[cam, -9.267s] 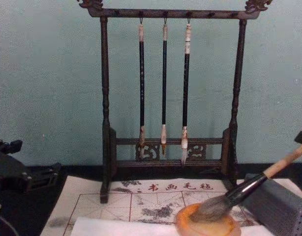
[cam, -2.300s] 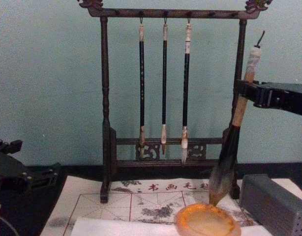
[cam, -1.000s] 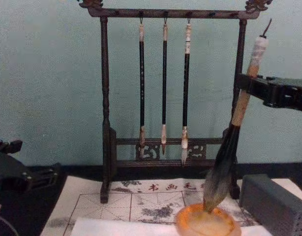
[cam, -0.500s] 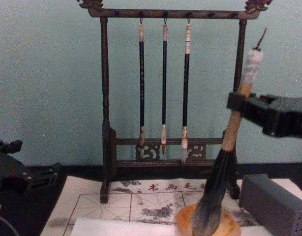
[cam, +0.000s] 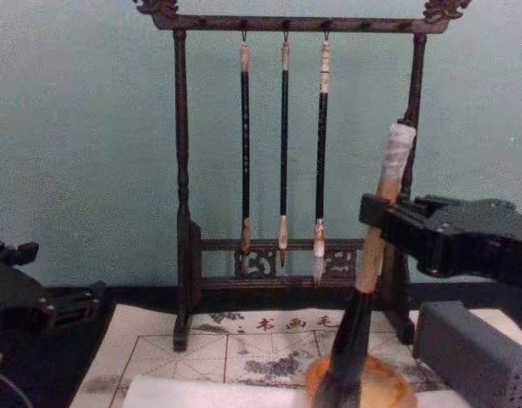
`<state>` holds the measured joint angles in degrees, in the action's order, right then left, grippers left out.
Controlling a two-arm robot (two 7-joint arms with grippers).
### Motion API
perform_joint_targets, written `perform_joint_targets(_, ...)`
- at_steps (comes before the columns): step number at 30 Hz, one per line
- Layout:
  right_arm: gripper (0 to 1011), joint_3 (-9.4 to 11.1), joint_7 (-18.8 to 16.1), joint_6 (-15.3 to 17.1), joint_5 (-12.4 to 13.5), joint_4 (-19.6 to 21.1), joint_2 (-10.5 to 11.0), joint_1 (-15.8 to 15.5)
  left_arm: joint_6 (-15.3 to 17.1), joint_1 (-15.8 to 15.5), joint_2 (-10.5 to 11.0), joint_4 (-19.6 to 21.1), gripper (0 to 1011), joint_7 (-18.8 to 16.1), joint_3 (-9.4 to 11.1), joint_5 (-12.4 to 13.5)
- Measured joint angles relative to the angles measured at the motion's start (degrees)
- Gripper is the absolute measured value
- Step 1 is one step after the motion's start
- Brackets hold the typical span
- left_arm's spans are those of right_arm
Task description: Pick up the brush from the inkstone, write on the paper, then place the brush back to its original position.
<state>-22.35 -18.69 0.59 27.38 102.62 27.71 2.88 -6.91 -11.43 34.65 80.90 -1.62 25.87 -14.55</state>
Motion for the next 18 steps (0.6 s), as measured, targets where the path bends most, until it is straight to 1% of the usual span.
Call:
perform_joint_targets(10, 198, 0.58, -0.72, 0.77, -1.68, -0.54, -1.16, -0.41, 0.00, 0.00, 0.00, 0.00, 1001, 0.00, 0.00, 0.00)
perform_joint_targets(18, 199, 2.04, -0.96, 0.91, -2.91, -0.36, -1.49, -1.39, 0.00, 0.00, 0.00, 0.00, 1001, 0.00, 0.00, 0.00)
